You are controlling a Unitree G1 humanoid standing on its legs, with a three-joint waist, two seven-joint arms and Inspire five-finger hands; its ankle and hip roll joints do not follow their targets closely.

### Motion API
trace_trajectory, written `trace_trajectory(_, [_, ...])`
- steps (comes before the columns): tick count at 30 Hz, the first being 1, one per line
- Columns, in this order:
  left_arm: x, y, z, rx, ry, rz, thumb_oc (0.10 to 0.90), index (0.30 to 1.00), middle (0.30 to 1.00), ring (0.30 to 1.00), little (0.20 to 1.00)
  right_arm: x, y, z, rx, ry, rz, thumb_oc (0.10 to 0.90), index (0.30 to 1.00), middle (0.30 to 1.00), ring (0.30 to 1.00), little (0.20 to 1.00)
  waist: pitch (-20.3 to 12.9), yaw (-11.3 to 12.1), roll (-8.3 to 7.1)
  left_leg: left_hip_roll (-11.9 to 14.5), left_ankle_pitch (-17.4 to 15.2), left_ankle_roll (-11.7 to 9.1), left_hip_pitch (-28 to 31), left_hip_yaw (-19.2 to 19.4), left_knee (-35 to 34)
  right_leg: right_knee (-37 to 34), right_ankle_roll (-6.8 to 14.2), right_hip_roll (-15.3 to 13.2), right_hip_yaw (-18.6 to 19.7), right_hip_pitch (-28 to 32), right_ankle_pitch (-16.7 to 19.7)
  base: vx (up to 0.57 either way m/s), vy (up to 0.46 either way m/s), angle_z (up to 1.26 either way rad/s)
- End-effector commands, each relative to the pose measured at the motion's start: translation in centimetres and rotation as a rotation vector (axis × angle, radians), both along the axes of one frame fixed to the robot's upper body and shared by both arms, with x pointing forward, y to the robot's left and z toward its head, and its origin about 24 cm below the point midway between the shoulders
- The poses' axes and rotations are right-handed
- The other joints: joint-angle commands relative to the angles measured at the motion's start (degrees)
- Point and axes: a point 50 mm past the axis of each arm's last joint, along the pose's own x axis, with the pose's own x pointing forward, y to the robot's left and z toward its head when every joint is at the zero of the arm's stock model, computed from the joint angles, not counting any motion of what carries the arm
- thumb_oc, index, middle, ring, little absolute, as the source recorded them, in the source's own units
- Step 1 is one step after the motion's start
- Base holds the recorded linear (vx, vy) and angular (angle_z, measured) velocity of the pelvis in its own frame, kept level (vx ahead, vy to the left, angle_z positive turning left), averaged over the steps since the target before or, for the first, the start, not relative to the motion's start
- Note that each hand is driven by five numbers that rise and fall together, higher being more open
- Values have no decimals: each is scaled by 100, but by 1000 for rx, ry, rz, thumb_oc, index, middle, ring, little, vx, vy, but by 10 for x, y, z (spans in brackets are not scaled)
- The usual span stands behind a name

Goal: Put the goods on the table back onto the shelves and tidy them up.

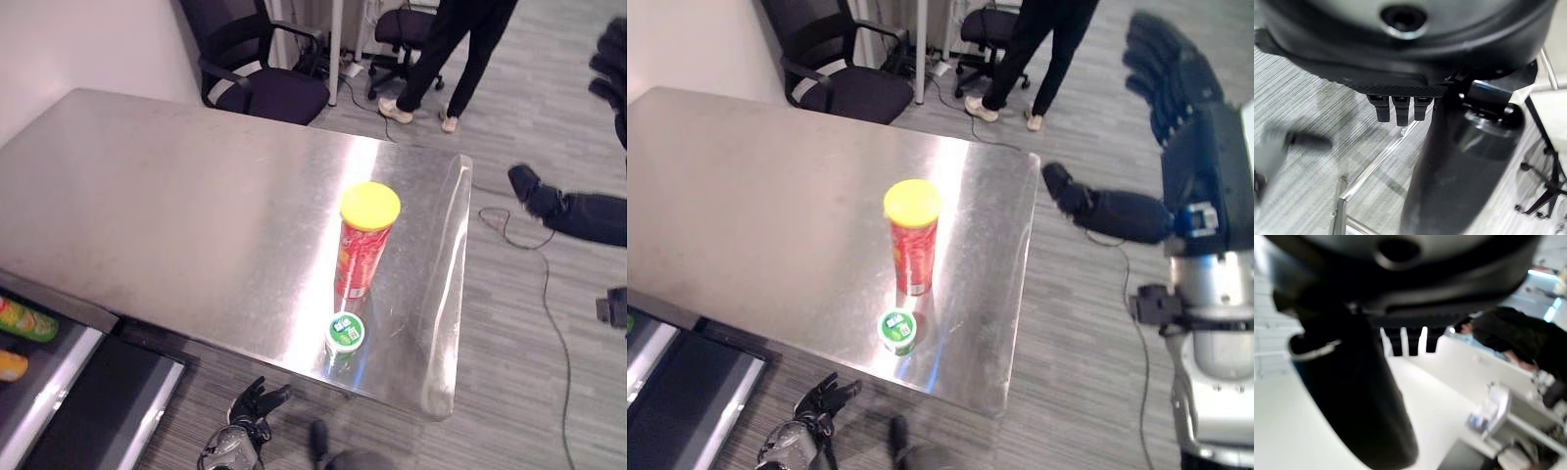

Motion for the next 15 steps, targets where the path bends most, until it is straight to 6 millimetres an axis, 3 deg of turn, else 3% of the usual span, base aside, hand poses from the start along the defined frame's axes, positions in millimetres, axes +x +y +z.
trace_trajectory(1, [1,5,0,36,3,-6,800,900,900,900,900,-30,-7,27,53,-256,-44,800,900,900,900,900,-281,-137,-183,-634,-86,445,867,318,-185,-528,880,-603,275,282,97,65,94,-38])
trace_trajectory(4, [-1,4,0,54,3,-73,800,900,900,900,900,-38,-10,29,80,-287,-33,800,900,900,900,900,-384,-258,-49,-723,-61,444,1161,459,-620,-752,964,-616,300,335,215,114,133,-28])
trace_trajectory(10, [-6,14,-2,51,16,-7,800,900,900,900,900,-43,-15,26,118,-287,-30,800,900,900,900,900,-447,-270,-66,-844,-265,523,1274,607,-623,-969,1114,-711,409,393,440,22,90,-18])
trace_trajectory(15, [3,12,3,93,-44,-138,800,900,900,900,900,-34,-13,18,145,-235,5,800,900,900,900,900,-424,-240,-62,-1045,-445,714,1327,690,-623,-951,1293,-846,573,294,604,-27,143,-10])
